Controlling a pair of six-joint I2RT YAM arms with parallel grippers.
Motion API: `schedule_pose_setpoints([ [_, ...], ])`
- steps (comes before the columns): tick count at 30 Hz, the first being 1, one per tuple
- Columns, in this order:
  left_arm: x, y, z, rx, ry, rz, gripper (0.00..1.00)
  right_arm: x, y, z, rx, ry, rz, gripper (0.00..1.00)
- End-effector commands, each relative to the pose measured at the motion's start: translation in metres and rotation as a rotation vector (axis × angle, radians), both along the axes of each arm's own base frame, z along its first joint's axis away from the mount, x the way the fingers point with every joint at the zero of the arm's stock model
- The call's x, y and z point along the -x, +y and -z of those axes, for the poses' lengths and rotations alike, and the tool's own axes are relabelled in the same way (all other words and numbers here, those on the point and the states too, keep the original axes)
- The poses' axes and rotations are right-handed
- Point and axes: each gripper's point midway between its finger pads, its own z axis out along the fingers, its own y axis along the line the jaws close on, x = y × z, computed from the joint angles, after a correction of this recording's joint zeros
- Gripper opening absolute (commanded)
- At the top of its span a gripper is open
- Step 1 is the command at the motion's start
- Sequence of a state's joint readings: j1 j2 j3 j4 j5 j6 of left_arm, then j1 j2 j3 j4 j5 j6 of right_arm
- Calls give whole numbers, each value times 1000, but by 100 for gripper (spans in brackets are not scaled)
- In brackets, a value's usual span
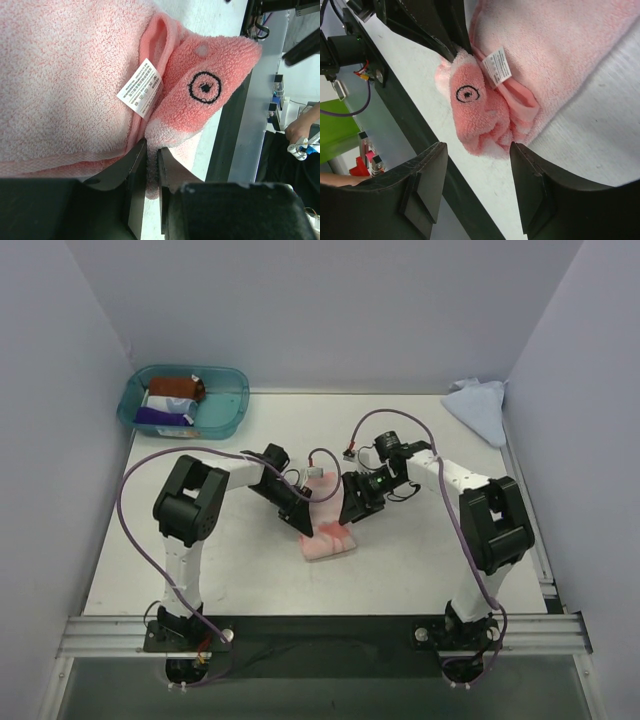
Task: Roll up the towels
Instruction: Roll the towel
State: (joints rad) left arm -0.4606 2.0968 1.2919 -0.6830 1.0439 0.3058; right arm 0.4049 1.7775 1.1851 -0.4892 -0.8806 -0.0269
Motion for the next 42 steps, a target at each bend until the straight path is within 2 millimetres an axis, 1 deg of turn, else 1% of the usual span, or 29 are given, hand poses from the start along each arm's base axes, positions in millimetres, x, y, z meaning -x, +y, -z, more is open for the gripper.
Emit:
schedule_pose_setpoints([
  [1, -13, -1, -2, 11, -26, -3, 24, 9, 16, 1, -52, 49, -13, 54],
  [2, -15, -1, -2, 9, -28, -6, 24, 9, 18, 2, -54, 58, -8, 54],
  [6, -17, 2, -3, 9, -33, -8, 26, 11, 18, 18, -12, 73, 6, 54],
  [7, -16, 1, -4, 11, -34, -6, 27, 11, 16, 26, 4, 91, 16, 52],
  [10, -16, 1, -4, 13, -36, -5, 27, 13, 15, 40, 19, 132, 35, 47],
  [12, -17, 1, -5, 8, -43, -5, 27, 14, 16, 48, 17, 168, 50, 40],
  [14, -17, 3, -4, 0, -51, -5, 30, 17, 17, 53, 11, 188, 58, 25],
  [16, -18, 4, -6, -6, -68, -6, 37, 19, 15, 55, 17, 198, 67, 8],
  [17, -19, 6, -7, -12, -79, -9, 40, 21, 11, 60, 31, 210, 81, 0],
  [18, -21, 7, -12, -6, -105, -9, 43, 20, 8, 63, 43, 216, 93, 0],
  [19, -19, 10, -13, -11, -114, -12, 45, 21, 5, 65, 55, 230, 107, 0],
  [20, -22, 15, -14, -21, -140, -23, 49, 21, 1, 72, 74, 247, 125, 0],
  [21, -29, 15, -28, -3, -219, -28, 52, 19, -1, 73, 77, 262, 141, 0],
  [22, -29, 18, -33, -7, -259, -30, 55, 20, -2, 76, 86, 279, 148, 0],
  [23, -28, 24, -31, -38, -302, -34, 58, 22, -2, 81, 100, 308, 157, 0],
  [24, -31, 26, -49, -23, -398, -33, 59, 21, 0, 82, 102, 307, 154, 0],
  [25, -36, 27, -55, -20, -470, -34, 60, 22, 0, 85, 110, 325, 157, 0],
  [26, -39, 36, -49, -97, -537, -44, 60, 23, 1, 86, 116, 337, 161, 0],
  [27, -39, 32, -63, -98, -655, -16, 60, 22, 3, 86, 116, 344, 160, 0],
  [28, -43, 38, -61, -164, -735, -7, 61, 23, 3, 89, 119, 360, 159, 0],
  [29, -33, 41, -53, -195, -775, 26, 62, 24, 3, 90, 124, 374, 163, 0],
  [30, -29, 29, -65, -174, -910, 89, 65, 23, 3, 91, 128, 376, 166, 0],
  [31, -27, 32, -60, -237, -990, 125, 66, 24, 2, 95, 137, 387, 169, 0],
  [32, -17, 34, -53, -254, -1068, 198, 68, 26, 1, 96, 142, 397, 170, 0],
  [33, -5, 18, -51, -235, -1145, 260, 69, 25, 1, 96, 140, 404, 171, 0],
  [34, -7, 19, -49, -275, -1205, 274, 71, 25, 0, 99, 146, 416, 174, 0],
  [36, 0, 11, -40, -286, -1270, 333, 72, 24, -1, 100, 156, 426, 176, 0],
  [40, 13, -9, -36, -293, -1344, 407, 73, 22, -6, 104, 160, 461, 194, 0],
  [42, 15, -16, -35, -284, -1388, 427, 74, 22, -6, 105, 163, 463, 193, 0],
])
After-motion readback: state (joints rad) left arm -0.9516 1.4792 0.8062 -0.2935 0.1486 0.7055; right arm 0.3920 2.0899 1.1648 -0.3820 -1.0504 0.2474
